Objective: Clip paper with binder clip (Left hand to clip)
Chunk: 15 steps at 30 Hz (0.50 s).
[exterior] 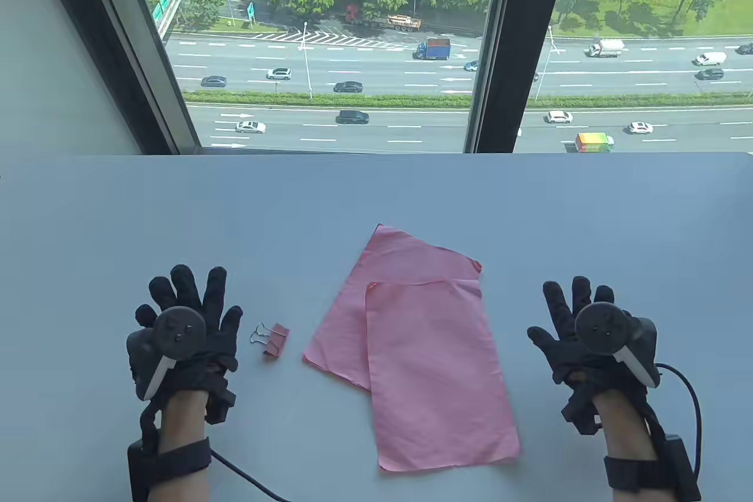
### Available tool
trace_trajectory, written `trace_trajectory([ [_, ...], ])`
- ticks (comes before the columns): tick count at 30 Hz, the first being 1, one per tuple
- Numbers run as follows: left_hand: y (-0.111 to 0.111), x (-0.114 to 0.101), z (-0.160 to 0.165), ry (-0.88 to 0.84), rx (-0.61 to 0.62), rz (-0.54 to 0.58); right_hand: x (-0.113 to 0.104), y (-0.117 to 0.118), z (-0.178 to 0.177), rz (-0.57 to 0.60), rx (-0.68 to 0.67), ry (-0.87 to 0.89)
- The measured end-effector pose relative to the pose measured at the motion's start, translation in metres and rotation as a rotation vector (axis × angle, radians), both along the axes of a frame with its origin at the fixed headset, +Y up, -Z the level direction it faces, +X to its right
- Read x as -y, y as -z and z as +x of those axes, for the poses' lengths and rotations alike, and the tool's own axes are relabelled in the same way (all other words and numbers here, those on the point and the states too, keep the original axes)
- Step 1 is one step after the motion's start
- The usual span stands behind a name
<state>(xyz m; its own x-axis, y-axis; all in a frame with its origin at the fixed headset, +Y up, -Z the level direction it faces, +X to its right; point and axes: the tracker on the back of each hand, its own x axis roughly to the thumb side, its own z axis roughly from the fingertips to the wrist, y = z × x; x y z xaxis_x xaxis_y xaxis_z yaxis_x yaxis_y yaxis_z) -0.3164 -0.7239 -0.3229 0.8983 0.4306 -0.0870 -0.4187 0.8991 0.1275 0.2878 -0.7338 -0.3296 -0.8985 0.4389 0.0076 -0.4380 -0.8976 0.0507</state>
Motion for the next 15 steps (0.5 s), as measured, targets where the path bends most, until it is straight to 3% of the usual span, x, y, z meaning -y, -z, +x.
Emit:
trace_trajectory([
  [15,0.0008,-0.001,0.0057,0.014,0.019,0.01,0.0032,-0.0013,-0.0062,-0.042,-0.046,0.013],
])
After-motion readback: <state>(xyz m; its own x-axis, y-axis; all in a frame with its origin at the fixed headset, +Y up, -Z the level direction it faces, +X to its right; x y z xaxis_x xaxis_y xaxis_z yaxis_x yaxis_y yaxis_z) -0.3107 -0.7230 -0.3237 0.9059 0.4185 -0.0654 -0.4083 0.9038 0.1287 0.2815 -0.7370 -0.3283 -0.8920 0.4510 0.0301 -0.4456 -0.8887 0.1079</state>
